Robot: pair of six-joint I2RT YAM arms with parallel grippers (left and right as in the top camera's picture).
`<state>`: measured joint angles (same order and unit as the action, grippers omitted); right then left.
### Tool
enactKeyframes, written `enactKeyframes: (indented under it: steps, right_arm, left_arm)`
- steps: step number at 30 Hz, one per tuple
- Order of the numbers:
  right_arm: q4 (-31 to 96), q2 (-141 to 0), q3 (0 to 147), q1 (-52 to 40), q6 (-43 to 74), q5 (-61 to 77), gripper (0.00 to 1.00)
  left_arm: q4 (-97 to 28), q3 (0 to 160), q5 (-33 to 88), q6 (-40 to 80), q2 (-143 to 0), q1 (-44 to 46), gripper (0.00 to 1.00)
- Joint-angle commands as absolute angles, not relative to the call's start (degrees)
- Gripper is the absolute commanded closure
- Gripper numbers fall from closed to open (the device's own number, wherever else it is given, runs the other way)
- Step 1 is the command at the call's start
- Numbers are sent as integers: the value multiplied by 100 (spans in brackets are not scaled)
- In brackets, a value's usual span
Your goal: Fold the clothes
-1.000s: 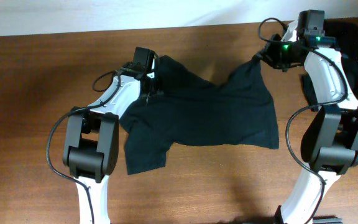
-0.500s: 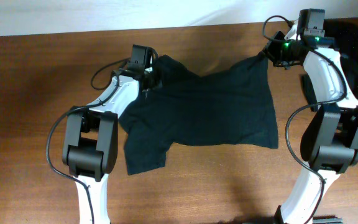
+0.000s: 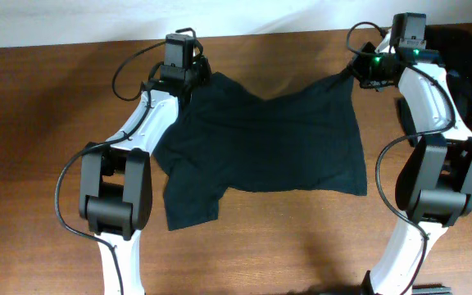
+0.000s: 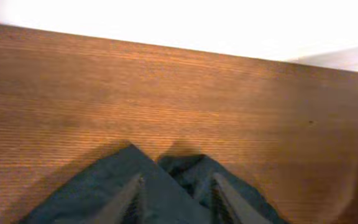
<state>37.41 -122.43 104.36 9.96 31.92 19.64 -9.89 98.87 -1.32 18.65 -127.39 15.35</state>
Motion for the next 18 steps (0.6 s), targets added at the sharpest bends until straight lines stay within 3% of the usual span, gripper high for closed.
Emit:
enactKeyframes:
  steps: [1, 4, 5, 18]
  right_arm:
    - [3673, -12317, 10490, 880, 3201, 1702, 96]
    - [3610, -12317, 10490, 827, 3201, 1649, 96]
    - [3607, -12317, 10490, 814, 3203, 1597, 96]
    - [3573, -12317, 10490, 784, 3201, 1428, 96]
  left_arm:
    - [-972, 9968, -370, 1660, -12724, 1516, 72]
    - [-980, 9970, -379, 1616, -12870, 1514, 96]
    - [-976, 9970, -386, 1619, -12936, 1509, 99]
    - [-1135, 9970, 521, 1426, -13513, 1022, 99]
